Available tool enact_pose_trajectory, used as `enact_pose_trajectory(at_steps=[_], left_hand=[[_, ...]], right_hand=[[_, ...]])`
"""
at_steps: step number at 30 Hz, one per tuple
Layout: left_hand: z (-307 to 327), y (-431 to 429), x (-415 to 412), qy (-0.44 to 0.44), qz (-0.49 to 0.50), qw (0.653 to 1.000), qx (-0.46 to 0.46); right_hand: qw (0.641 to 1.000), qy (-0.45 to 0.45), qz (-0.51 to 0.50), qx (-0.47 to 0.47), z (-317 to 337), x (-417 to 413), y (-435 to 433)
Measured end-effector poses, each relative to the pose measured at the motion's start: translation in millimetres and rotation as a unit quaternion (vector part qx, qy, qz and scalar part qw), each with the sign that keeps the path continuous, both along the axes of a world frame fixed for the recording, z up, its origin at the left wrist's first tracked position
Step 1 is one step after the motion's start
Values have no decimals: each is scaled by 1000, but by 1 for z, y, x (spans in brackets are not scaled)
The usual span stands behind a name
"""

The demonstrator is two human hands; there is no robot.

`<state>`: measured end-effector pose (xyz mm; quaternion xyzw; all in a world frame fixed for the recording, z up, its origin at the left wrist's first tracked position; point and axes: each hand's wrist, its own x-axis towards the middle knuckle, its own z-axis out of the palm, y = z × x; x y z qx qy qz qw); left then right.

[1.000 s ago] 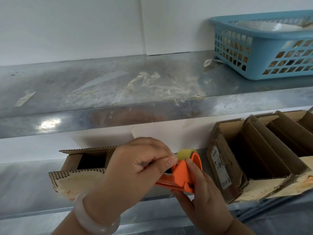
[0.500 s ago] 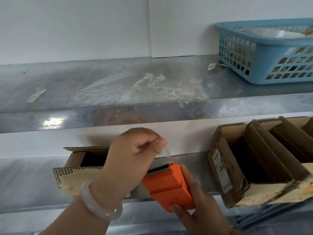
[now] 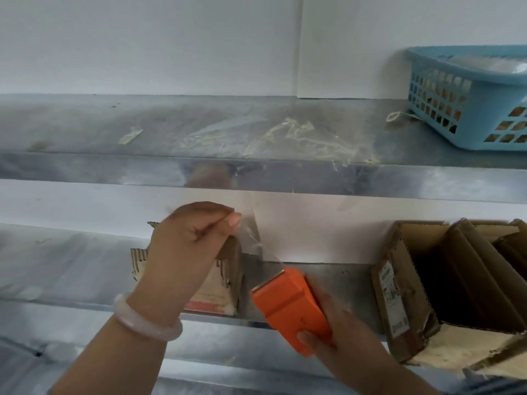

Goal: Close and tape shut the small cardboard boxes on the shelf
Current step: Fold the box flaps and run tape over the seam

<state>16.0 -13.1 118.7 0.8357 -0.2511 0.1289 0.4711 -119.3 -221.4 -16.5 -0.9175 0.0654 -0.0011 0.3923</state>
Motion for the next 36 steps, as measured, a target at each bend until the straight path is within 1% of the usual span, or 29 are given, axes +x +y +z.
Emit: enact_pose_trajectory(at_steps=[3,6,8,9,12,15,17,19,22,25,28,32,36], left_hand=[[-9,8,-16,-111,3,994,11],[-22,5,-37,-188,-38,981,26],[-35,1,-48,-203,-68,975,63],[-42,-1,-53,-196,-74,974,84],[-64,-10,-69,-188,-76,967,157],[-81,-20,-82,-214,-81,931,284],[-86,-24,-86,-212,-70,916,333],[-89,-25,-88,-208,-59,914,344],[-89,-27,-91,-219,-37,913,342],[-90,-28,-93,-207,-28,929,306],[-91,-24,-90,-213,-20,932,294],[-93,-16,-85,-228,3,925,304],[-96,0,-71,-272,15,895,353]], right_hand=[[999,-8,-23,-21,1,4,8],[999,-25,-47,4,-1,9,12],[997,-31,-56,38,-2,13,13],[996,-40,-62,50,-2,15,15],[991,-50,-78,95,4,18,19],[982,-42,-103,151,8,23,18],[976,-47,-115,182,4,27,16],[972,-38,-113,203,-1,31,14],[973,-32,-99,207,-3,34,13],[980,-32,-68,185,4,36,15],[985,-27,-57,161,14,37,22],[987,-36,-66,140,29,40,31],[988,-31,-77,127,30,51,42]])
